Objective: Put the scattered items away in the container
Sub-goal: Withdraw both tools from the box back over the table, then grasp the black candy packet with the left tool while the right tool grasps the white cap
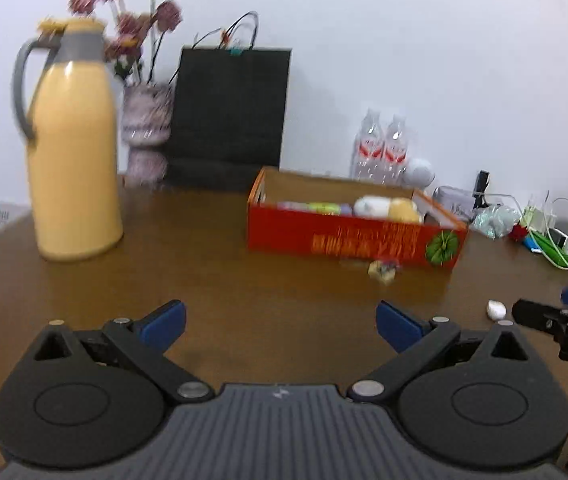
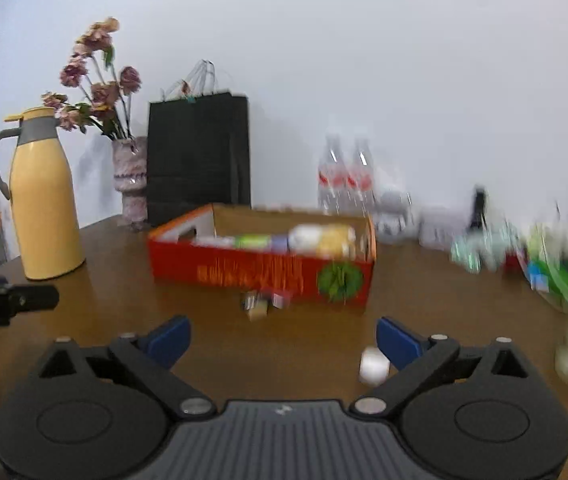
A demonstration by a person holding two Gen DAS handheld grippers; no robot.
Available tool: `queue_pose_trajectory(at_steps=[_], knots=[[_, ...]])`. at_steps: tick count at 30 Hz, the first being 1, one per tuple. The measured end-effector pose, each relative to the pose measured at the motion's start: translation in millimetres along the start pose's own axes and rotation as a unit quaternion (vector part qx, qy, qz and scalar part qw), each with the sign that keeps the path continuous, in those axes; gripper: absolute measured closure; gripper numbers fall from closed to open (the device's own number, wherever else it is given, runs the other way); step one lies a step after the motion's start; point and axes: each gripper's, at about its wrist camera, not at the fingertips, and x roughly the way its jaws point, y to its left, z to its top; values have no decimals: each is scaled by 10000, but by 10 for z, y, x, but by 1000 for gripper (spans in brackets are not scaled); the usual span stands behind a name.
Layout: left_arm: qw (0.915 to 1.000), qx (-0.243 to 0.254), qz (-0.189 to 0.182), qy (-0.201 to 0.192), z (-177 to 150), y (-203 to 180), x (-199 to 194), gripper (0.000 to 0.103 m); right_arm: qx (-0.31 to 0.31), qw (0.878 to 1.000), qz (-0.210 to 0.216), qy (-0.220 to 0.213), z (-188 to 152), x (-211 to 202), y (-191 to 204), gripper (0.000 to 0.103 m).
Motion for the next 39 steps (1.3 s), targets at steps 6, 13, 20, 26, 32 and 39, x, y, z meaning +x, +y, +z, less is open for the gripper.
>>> queue_pose_trajectory(at_steps=[6, 13, 20, 26, 32, 39], knots=[[9968, 701, 5, 373, -213, -259, 93, 0, -184, 9984, -90, 525, -275, 122, 108, 4], [9961, 724, 9, 499, -331, -280, 118, 0, -57, 9977, -13, 681, -327, 122, 113, 4], [9959, 685, -22, 597, -309, -254, 210, 0, 9, 9973, -41, 737, -338, 148, 90, 4], [9923, 1100, -526, 209, -65, -388, 374, 0, 382, 9945, 59, 970, -150, 319, -215, 4], [9699, 2074, -1261, 184, 468, -816, 1132, 27, 507, 9950, -242, 821, 155, 616, -592, 4], [9619, 2046, -1594, 863, 550, -1114, 2044, 47, 317, 9922, -134, 1202, 166, 965, -675, 16]])
